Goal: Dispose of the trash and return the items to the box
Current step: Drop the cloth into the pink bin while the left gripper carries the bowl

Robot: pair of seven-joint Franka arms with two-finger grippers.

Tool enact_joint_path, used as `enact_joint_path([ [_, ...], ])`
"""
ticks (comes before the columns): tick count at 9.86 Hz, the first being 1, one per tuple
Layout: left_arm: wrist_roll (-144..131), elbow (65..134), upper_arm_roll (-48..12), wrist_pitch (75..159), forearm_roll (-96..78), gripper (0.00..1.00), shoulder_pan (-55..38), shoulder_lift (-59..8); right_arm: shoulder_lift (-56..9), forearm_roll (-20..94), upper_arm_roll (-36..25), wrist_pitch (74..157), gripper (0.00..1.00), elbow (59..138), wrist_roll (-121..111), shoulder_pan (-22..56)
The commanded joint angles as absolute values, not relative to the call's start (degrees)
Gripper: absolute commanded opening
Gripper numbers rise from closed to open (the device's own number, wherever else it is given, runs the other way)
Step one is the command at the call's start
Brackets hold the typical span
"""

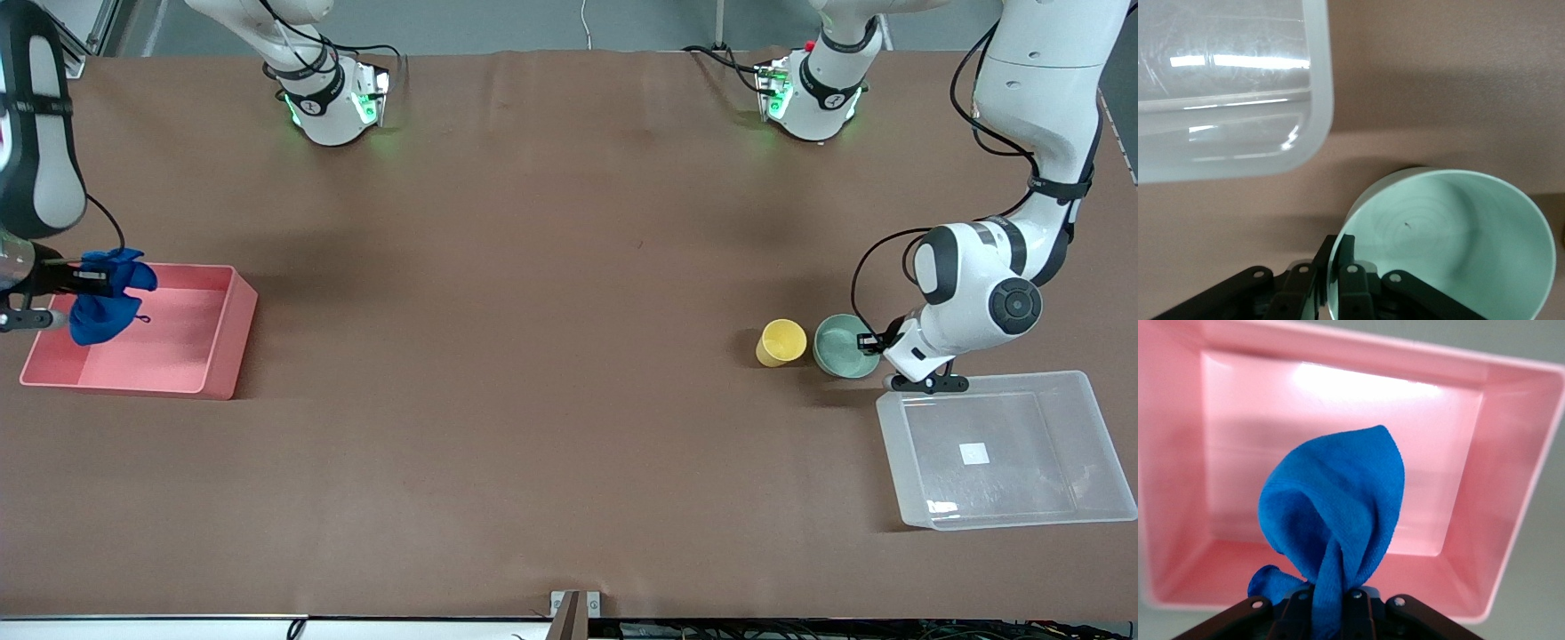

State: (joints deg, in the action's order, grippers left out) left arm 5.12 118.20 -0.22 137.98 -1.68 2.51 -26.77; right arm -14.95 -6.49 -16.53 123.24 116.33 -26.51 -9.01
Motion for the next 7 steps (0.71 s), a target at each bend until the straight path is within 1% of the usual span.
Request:
enact_joint_path([
  [1,5.89,118.30,-0.35,137.21,-0.97,0.04,2.55,-26.29,-20.63,-7.38,-15.29,127.60,0.12,116.89,-26.89,-9.58],
  [2,6.06,117.34,-0.35,135.72,-0.88,0.04,2.55,-24.71,-21.79,-7.38,-15.21,129.27,0.24,116.98,-26.89,-9.67],
  [3,6.06,115.33,-0.53,132.83,-0.88,0.04,2.46,-23.22,-22.49,-7.12,-15.21,129.63,0.99,116.90,-26.89,-9.75],
  [5,6.06,105.87,-1.67,122.49,-0.88,0.04,2.81,-22.59,-22.15,-7.03,-15.03,129.20,1.00,116.02,-26.55,-9.41],
  [6,6.06,100.77,-1.67,118.43,-0.88,0.04,2.99,-22.94,-20.32,-7.03,-14.94,127.46,1.00,114.45,-26.28,-9.06],
  [7,6.67,96.72,-1.67,116.65,-0.88,0.04,3.08,-23.81,-17.08,-6.94,-14.94,122.31,1.00,111.91,-25.67,-8.44],
])
